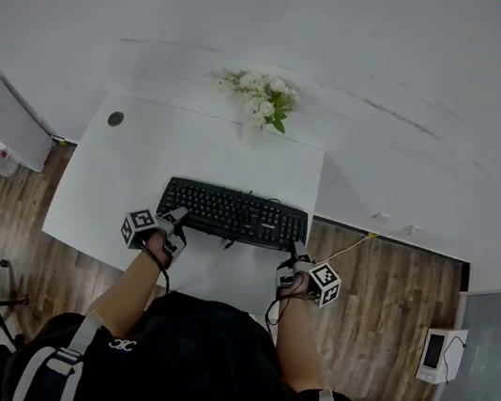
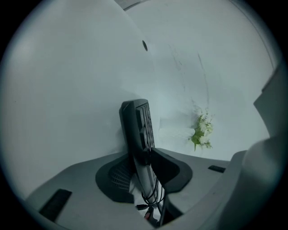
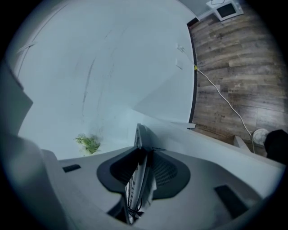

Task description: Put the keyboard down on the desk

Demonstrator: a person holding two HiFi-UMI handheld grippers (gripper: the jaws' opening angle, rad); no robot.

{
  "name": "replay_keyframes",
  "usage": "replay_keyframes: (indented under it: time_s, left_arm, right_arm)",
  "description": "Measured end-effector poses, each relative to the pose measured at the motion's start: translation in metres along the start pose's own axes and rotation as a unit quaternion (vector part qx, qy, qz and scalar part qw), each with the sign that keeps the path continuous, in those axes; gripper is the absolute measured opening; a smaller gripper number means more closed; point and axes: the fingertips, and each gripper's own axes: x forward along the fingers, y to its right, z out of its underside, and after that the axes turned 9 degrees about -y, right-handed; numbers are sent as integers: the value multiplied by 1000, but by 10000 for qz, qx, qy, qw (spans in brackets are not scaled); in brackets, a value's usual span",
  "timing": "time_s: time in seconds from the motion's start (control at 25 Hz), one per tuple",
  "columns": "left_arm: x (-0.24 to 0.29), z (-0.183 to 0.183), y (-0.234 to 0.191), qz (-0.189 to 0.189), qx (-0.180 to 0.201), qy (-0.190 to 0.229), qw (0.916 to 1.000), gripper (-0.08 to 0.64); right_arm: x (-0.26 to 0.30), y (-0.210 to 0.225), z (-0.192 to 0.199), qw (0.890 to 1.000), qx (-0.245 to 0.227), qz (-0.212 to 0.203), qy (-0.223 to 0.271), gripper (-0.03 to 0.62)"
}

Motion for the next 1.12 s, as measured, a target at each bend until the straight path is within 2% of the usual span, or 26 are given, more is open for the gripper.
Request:
replay_keyframes:
  time_s: [0.08, 0.24, 0.44, 0.56, 0.64, 0.76, 0.88, 0.96, 1.0, 1.08, 1.12]
  left_arm:
    - [1, 2, -8, -174, -65, -82, 9998, 125]
    - [0, 6, -27, -865, -107, -313, 9957, 185]
    - [-5, 7, -32, -1298, -171, -350, 9908, 207]
    - [-10, 8, -35, -1599, -159, -401, 9862, 216]
    - [-13, 10, -38, -1744, -160, -458, 9835, 222]
    - [-17, 13, -41, -1959, -115, -514, 9792, 231]
    - [-24, 15, -47, -2500, 139, -546, 9666, 248]
    - [-33, 12, -48, -2850, 343, -445, 9569, 305]
    - [-36, 11, -48, -2913, 367, -385, 9552, 327]
    - [-42, 11, -49, -2878, 234, -320, 9569, 281]
    - [-46, 12, -52, -2892, 151, -284, 9567, 217]
  right_arm:
    - [1, 6, 0, 9999, -30, 141, -11, 100]
    - [1, 18, 0, 9980, -236, 586, 7, 120]
    - [-3, 25, 1, 9913, -755, 1079, -27, 143]
    - [-5, 25, 1, 9834, -1172, 1387, -26, 153]
    - [-7, 27, 0, 9729, -1557, 1712, -34, 160]
    - [-13, 26, -4, 9447, -2349, 2287, -11, 167]
    - [-14, 23, -5, 9250, -2838, 2526, 27, 173]
    - [-15, 25, -4, 9172, -3002, 2620, -12, 173]
    - [-16, 26, -5, 9135, -3077, 2661, -20, 173]
    - [-18, 25, -6, 9079, -3203, 2703, 9, 172]
    - [-20, 23, -7, 9052, -3270, 2715, 46, 159]
